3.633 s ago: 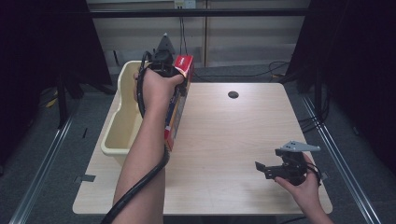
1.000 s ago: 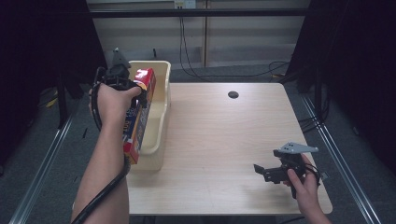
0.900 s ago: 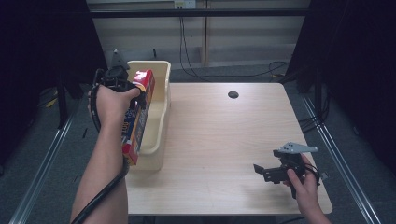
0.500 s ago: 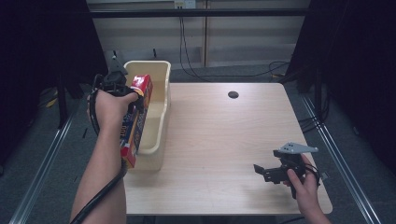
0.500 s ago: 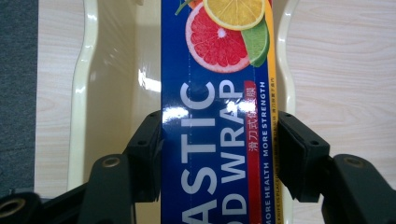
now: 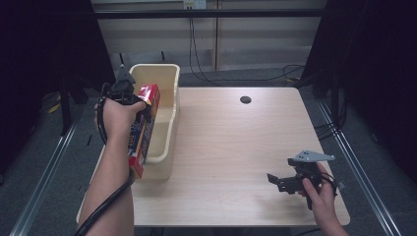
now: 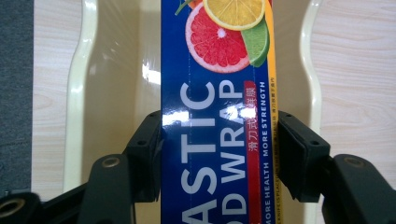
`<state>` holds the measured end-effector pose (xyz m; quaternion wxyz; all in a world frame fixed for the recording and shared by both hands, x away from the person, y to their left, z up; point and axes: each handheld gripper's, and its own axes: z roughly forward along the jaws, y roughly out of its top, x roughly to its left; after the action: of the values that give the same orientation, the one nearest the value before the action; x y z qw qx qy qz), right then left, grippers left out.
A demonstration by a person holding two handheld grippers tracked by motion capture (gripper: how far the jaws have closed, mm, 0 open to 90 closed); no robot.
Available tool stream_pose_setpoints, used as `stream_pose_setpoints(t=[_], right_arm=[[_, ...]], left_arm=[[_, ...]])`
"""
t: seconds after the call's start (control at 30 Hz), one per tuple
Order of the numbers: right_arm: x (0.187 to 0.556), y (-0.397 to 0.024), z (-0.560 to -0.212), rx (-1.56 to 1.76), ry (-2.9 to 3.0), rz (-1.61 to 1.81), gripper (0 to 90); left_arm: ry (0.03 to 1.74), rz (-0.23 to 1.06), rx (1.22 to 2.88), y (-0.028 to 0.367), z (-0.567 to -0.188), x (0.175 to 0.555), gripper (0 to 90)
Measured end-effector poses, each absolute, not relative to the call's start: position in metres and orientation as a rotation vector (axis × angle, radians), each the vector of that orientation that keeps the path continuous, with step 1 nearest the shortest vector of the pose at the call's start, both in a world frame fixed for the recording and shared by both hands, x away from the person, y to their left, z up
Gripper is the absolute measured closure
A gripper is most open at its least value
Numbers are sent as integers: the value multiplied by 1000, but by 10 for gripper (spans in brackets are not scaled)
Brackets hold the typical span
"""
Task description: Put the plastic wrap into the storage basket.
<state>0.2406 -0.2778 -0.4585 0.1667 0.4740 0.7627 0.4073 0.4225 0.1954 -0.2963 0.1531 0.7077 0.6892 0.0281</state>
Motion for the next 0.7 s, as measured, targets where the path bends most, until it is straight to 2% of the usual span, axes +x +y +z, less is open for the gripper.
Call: stream_pose_setpoints(t=[0.7], right_arm=[[241, -278, -461, 1350, 2186, 1149, 0]], left_arm=[[1998, 81, 2053, 195, -304, 431, 407]])
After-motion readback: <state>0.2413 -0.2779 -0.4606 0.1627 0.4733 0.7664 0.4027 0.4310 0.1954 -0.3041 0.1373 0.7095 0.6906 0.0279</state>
